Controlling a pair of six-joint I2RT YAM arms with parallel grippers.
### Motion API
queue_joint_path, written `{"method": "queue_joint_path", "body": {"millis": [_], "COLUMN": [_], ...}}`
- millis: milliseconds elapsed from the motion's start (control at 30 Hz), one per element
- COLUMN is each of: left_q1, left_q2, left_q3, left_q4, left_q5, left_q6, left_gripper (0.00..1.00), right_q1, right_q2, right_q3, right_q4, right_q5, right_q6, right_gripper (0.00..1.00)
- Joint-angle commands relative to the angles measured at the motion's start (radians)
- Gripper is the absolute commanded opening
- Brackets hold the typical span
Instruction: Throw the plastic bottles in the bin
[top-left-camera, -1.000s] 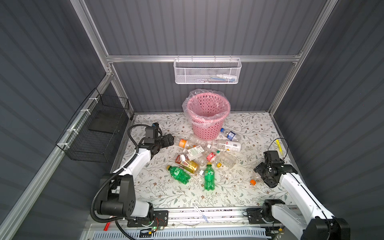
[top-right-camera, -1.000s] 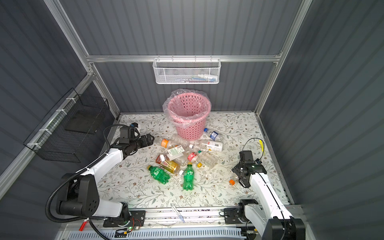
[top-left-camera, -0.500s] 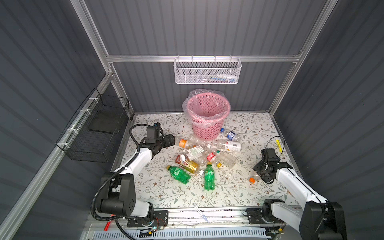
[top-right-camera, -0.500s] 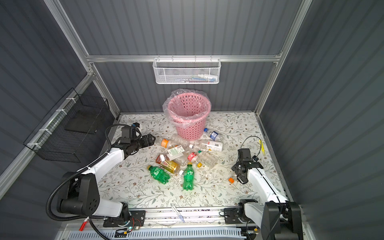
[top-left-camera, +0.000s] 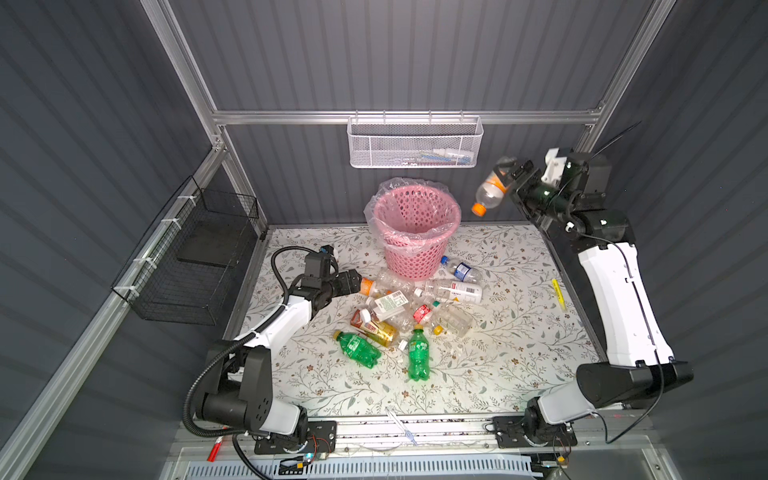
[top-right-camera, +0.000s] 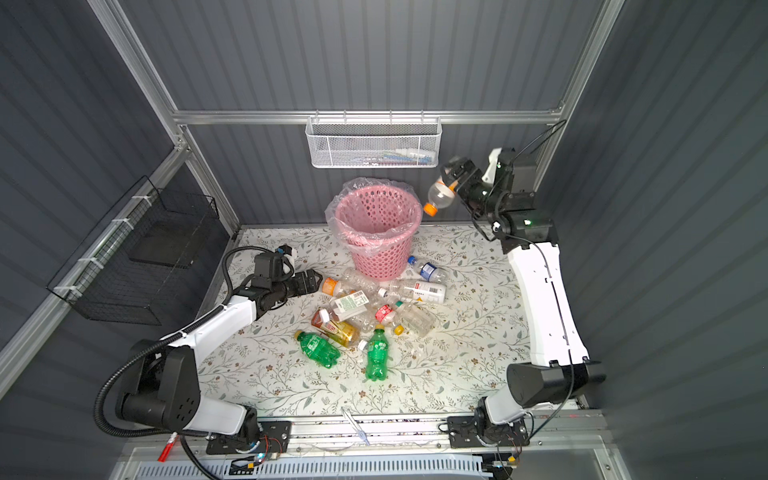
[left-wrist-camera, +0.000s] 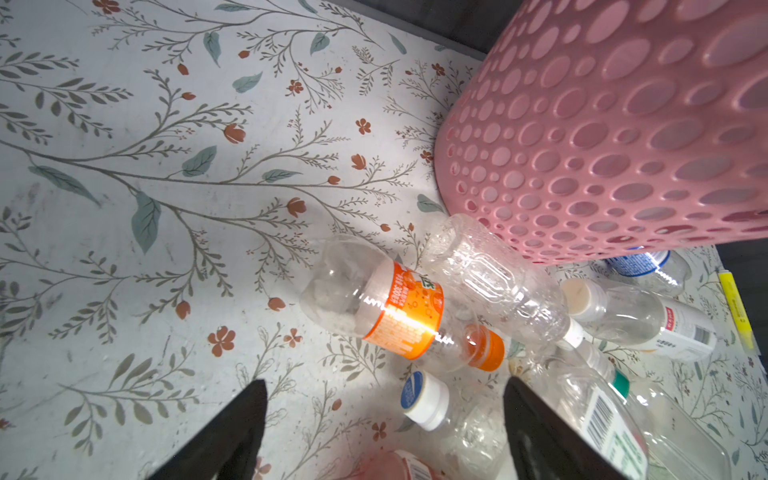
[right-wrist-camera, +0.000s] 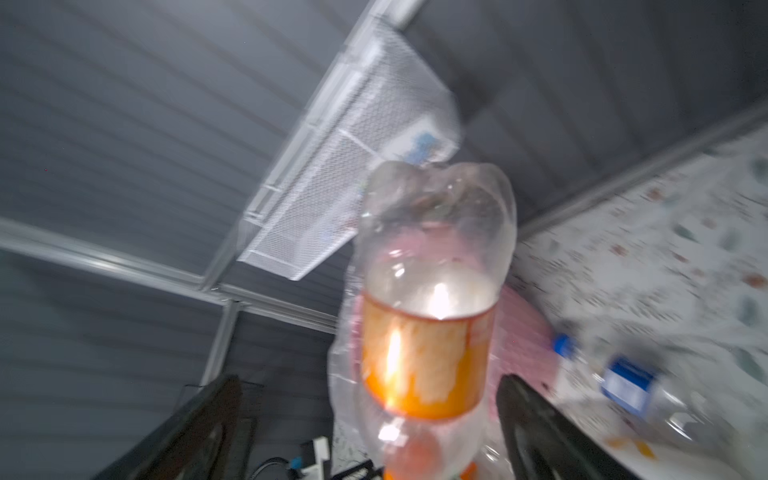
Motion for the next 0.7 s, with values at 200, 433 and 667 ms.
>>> {"method": "queue_joint_path", "body": {"millis": [200, 433, 667], "left_q1": [-0.017, -0.101, -0.234], "left_q2": [-0.104, -0.062, 0.015], "left_q3": [0.012, 0.084, 0.140], "left_q4": [-0.094, -0.200, -0.269], "left_q5": [0.077, 0.126, 0.111], "left_q6": [0.149, 0.334, 0.480], "left_gripper": [0.95, 0.95, 0.95], "right_q1": [-0.109, -0.129, -0.130], "right_q2": [-0.143, -0.246, -0.318], "right_q3": [-0.429, -0.655, -0.893], "right_q4": [0.108, -0.016, 0.013], "right_q5": [-0.015, 0.141, 0.176], "right_q6": [0.061, -0.108, -0.155], "right_gripper": [0.99, 0.99, 0.99]}}
